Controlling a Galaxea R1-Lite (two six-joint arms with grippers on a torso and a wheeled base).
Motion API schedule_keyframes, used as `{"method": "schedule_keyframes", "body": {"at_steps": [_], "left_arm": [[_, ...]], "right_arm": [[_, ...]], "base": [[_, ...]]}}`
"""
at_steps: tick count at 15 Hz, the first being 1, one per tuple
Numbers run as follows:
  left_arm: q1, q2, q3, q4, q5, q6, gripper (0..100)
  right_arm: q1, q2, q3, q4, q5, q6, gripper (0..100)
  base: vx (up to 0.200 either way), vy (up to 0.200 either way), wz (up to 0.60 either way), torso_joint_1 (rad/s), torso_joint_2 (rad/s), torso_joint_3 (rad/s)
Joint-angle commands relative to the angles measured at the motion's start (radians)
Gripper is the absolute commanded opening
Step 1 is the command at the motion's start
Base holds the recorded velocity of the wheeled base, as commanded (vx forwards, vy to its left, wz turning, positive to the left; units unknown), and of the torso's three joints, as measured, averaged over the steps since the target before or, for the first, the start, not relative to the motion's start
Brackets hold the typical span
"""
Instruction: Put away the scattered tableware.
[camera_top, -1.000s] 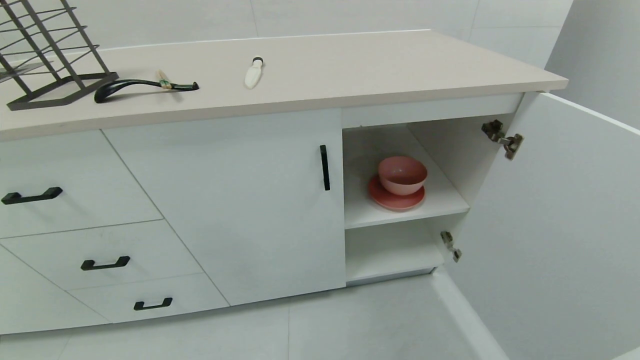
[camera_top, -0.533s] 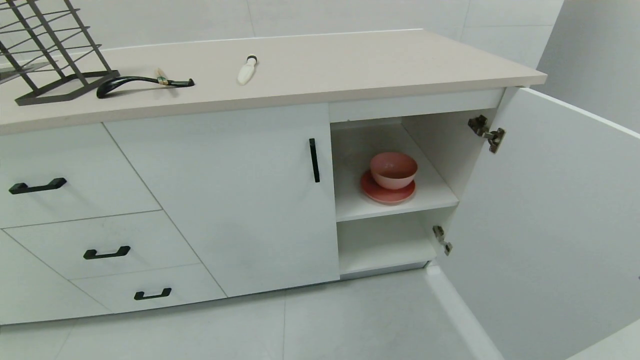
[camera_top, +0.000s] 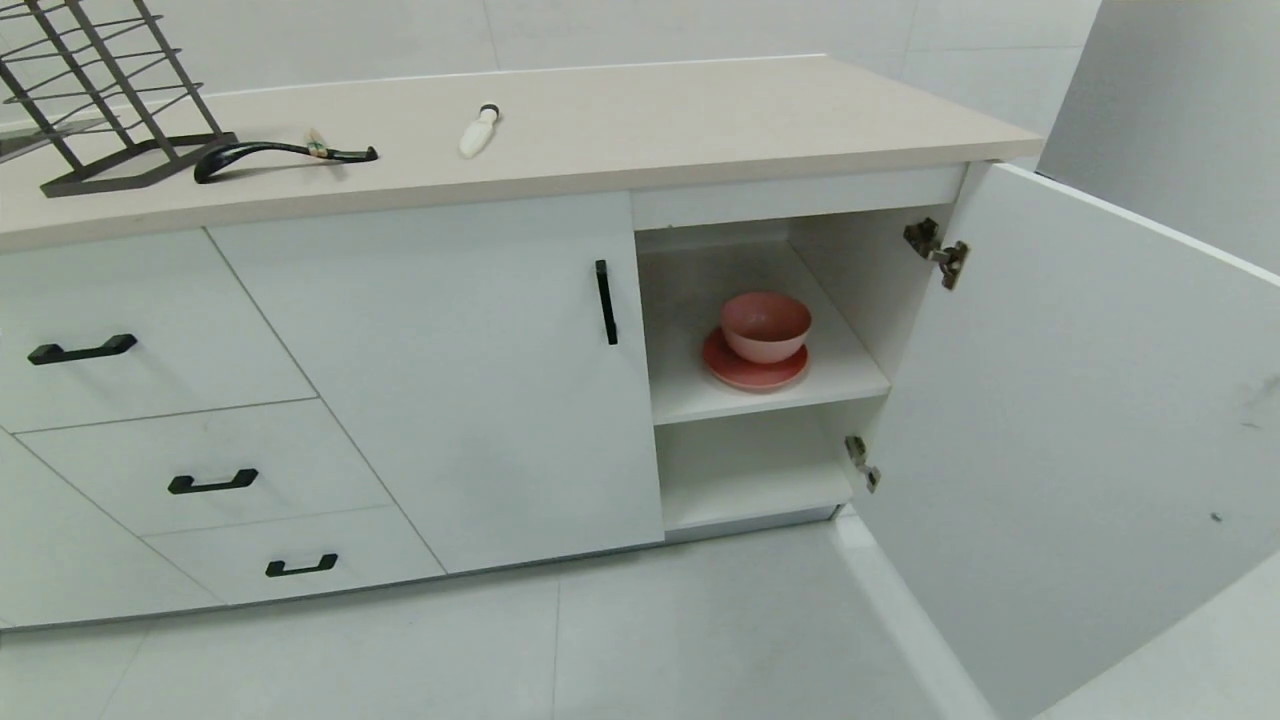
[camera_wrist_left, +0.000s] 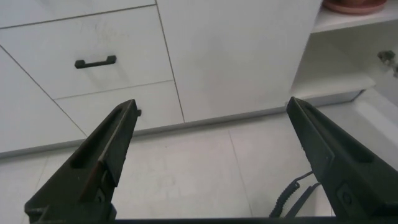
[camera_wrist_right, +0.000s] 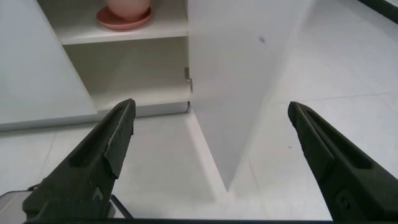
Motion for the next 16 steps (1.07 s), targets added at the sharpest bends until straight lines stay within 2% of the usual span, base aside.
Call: {"method": "schedule_keyframes", "body": {"at_steps": [1,7,12,13,15,16], "left_arm": [[-0.001,0.001,0.000,0.001,0.001,0.000,100],[-0.001,0.001,0.000,0.001,0.002,0.000,100],[-0.001,0.001,0.000,0.001,0.002,0.000,100],[-0.001,0.001,0.000,0.001,0.002,0.000,100],[-0.001,0.001,0.000,-0.001,0.001,0.003,100],[-0.001,0.001,0.000,-0.001,0.001,0.003,100]], "right_arm": [[-0.002,0.002,0.000,0.000,-0.001,-0.001,100],[-0.002,0.002,0.000,0.000,-0.001,-0.001,100],[-0.002,0.002,0.000,0.000,-0.001,-0.004,100],[-0.002,0.002,0.000,0.000,-0.001,-0.004,100],[-0.002,0.002,0.000,0.000,-0.001,-0.002,100],[-0.002,0.002,0.000,0.000,-0.001,-0.002,100]], "base": [[0.000,-0.200,0.00,0.002,0.01,0.002],[0.000,-0.200,0.00,0.002,0.00,0.001],[0.200,-0.200,0.00,0.004,0.00,0.005],[0.000,-0.200,0.00,0.007,0.01,0.002],[-0.200,-0.200,0.00,0.003,0.00,-0.002],[-0.200,0.000,0.00,0.002,0.01,0.002]]}}
